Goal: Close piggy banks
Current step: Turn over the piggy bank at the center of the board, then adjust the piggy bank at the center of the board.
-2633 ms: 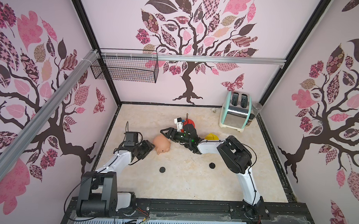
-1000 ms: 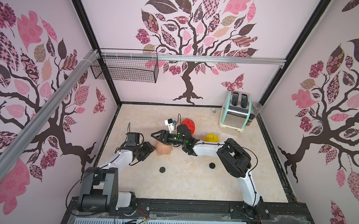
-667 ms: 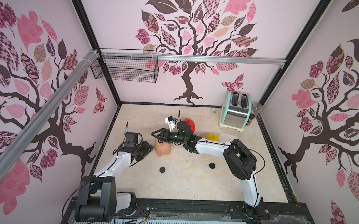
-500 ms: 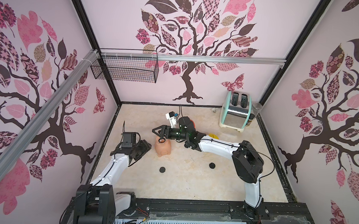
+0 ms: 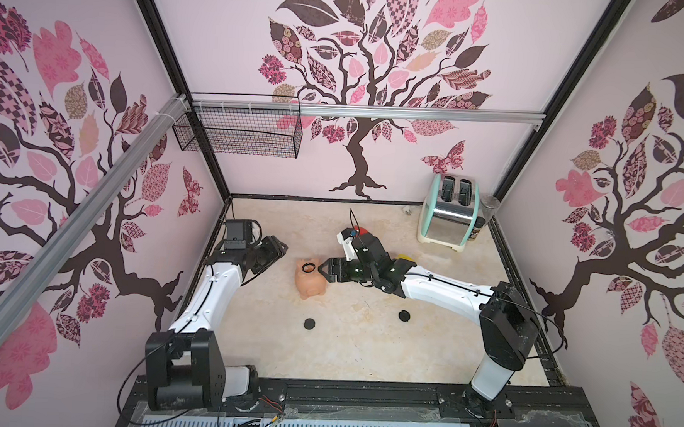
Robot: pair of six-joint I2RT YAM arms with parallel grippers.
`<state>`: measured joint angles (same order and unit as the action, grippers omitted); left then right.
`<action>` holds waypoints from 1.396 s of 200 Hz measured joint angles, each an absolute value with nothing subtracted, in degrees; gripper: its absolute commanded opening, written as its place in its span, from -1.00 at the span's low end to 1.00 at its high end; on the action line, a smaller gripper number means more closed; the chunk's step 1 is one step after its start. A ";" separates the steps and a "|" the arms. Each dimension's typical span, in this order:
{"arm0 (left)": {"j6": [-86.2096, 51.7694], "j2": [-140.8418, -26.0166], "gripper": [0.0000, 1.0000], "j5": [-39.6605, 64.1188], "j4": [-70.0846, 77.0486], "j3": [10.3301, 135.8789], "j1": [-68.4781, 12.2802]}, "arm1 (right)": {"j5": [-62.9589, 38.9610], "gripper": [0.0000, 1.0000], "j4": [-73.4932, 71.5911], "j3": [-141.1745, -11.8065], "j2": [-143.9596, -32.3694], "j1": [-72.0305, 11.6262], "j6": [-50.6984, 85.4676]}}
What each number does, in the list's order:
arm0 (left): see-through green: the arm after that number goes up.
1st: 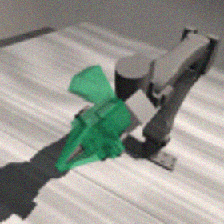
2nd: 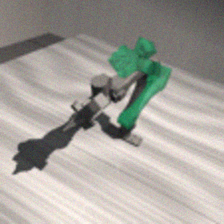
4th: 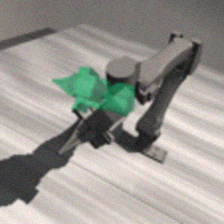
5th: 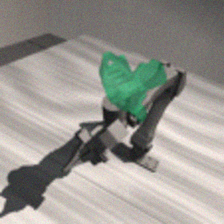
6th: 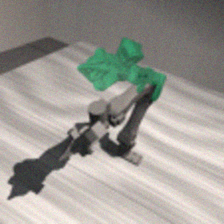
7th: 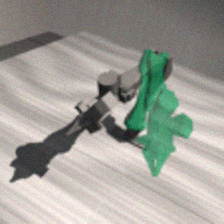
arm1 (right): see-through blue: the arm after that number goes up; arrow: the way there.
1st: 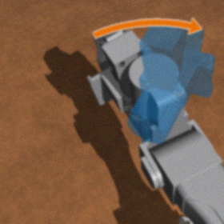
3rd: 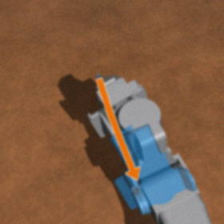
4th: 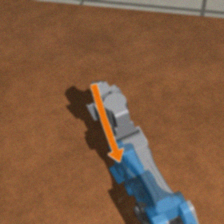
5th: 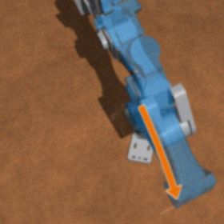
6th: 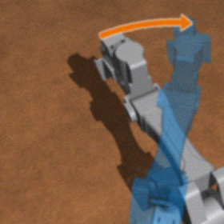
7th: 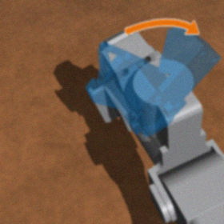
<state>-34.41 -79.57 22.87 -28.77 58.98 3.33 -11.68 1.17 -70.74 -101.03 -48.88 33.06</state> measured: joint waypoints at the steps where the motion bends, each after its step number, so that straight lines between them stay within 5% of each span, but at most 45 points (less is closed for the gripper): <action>1: -34.33 -79.70 0.16 22.96 -28.80 59.09 3.33 | -11.66 0.58 1.21 -70.65 -101.03 -48.90 33.06; 129: -27.70 -99.57 0.11 26.39 -37.58 75.24 0.12 | -8.69 0.64 5.82 -71.83 -108.29 -54.15 32.03; 279: -24.01 -102.02 0.11 25.82 -40.69 75.81 -0.80 | -3.60 0.65 9.50 -80.53 -115.28 -56.34 31.53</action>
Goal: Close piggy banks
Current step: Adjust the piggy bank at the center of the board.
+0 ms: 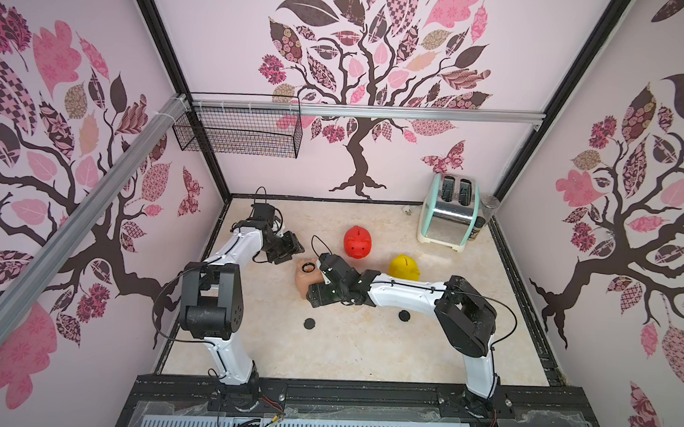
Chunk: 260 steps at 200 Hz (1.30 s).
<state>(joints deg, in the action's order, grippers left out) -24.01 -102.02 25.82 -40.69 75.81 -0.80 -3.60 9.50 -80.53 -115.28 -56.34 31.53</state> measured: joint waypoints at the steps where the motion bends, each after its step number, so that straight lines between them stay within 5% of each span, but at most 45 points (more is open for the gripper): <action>1: -24.01 -102.02 0.11 25.82 -40.71 75.81 -0.80 | -3.49 0.65 9.58 -80.58 -115.33 -56.34 31.46; 260: -23.70 -102.02 0.11 25.82 -41.69 74.94 -0.80 | -1.30 0.71 16.05 -89.49 -119.24 -57.14 28.05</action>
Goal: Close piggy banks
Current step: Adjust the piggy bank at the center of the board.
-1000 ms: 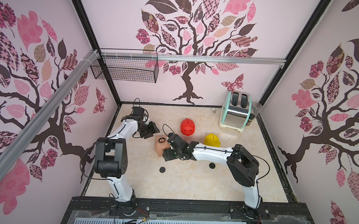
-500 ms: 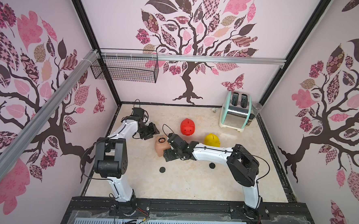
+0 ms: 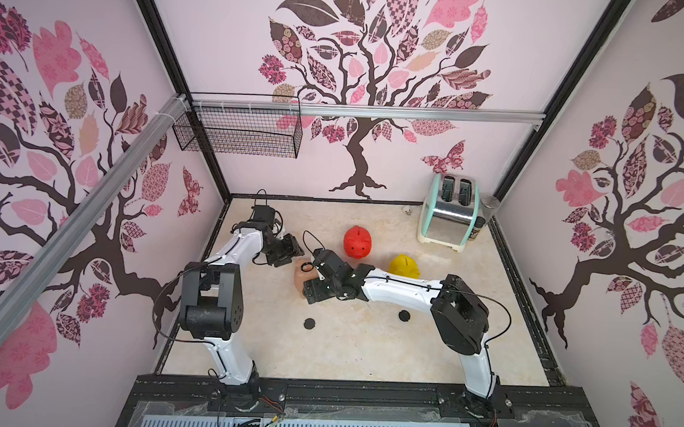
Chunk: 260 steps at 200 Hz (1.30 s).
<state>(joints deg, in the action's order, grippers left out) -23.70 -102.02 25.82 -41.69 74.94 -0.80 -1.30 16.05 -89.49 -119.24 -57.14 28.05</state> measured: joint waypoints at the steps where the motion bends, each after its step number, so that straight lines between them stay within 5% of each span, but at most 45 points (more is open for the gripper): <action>1: -23.70 -102.02 0.11 25.82 -41.69 74.94 -0.80 | -1.28 0.71 16.10 -89.56 -119.28 -57.14 28.03; 260: -22.41 -100.92 0.11 23.57 -42.37 74.87 -0.80 | 3.22 0.70 18.24 -84.09 -117.60 -53.06 26.98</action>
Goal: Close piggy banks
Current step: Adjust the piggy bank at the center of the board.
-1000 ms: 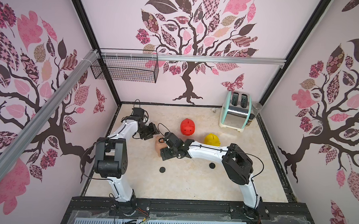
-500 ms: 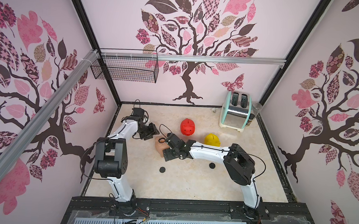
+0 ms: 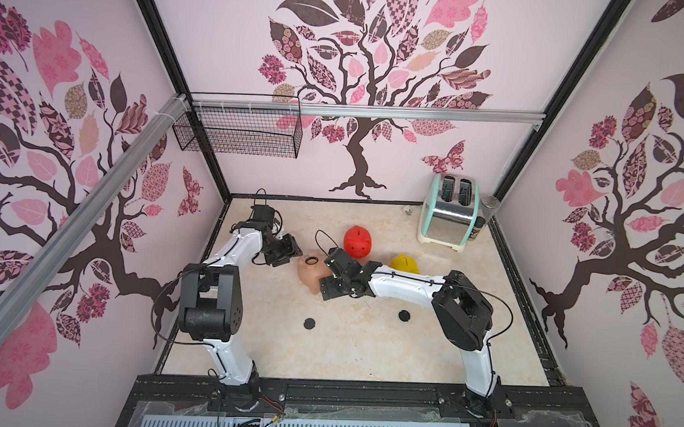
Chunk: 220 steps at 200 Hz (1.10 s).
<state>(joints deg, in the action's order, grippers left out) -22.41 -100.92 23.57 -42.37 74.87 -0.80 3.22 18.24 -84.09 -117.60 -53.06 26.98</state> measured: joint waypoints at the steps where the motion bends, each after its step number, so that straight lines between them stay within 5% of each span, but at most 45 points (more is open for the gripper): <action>1: -22.41 -100.92 0.11 23.55 -42.37 74.87 -0.80 | 3.22 0.70 18.24 -84.05 -117.58 -53.06 26.96; 91: -21.69 -98.32 0.12 22.59 -41.95 76.88 -1.43 | 2.00 0.69 16.86 -78.13 -112.53 -52.80 26.98; 146: -16.60 -111.68 0.07 19.53 -46.68 96.25 -5.21 | -0.71 0.68 15.22 -75.81 -111.33 -53.54 28.23; 220: -12.75 -118.26 0.03 19.99 -52.95 97.80 -6.17 | -2.85 0.69 14.72 -76.51 -112.09 -54.76 29.17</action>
<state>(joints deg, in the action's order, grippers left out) -12.75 -118.26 19.99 -52.95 97.80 -6.17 -2.85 14.72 -76.51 -112.09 -54.76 29.17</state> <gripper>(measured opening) 0.518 0.843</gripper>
